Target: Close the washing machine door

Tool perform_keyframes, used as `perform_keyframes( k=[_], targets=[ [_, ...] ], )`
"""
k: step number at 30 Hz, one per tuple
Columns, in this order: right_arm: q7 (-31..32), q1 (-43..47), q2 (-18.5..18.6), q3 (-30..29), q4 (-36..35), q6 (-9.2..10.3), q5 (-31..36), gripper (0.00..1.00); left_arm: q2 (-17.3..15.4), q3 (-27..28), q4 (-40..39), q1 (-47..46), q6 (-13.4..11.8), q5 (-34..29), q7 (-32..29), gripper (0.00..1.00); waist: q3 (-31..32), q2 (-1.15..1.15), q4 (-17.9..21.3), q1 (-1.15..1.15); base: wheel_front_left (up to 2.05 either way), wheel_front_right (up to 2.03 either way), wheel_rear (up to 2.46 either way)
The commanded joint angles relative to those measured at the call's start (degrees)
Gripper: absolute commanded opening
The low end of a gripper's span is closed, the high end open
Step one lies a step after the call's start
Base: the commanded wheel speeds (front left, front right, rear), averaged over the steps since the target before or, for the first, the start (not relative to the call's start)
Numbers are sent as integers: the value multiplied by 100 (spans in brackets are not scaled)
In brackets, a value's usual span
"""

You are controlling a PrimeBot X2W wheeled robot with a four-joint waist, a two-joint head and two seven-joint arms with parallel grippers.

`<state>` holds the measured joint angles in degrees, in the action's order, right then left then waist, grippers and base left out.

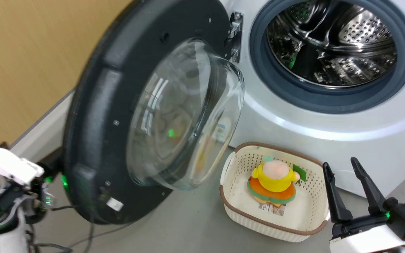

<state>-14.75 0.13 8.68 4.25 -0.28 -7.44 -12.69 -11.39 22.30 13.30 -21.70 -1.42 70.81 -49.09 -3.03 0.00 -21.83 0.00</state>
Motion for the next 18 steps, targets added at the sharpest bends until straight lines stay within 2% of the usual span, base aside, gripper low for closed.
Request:
perform_keyframes(
  k=[1,5,11,18],
  targets=[
    [-25,75,-44,-23,13,-5,-21,100,142,-83,-175,153,-59,66,-64,0,61,0,30,0,0,0,0],
    [-25,118,-99,-33,19,-5,-7,100,431,-262,-728,431,-282,187,-302,0,162,0,140,0,0,0,0],
    [-25,166,-151,-78,10,-5,6,100,657,-425,-1472,826,-533,365,-464,0,247,0,415,0,0,0,0],
    [-25,221,-138,-106,5,-5,4,100,831,-699,-2025,1128,-933,809,-189,0,237,0,807,0,0,0,0]
  ],
)
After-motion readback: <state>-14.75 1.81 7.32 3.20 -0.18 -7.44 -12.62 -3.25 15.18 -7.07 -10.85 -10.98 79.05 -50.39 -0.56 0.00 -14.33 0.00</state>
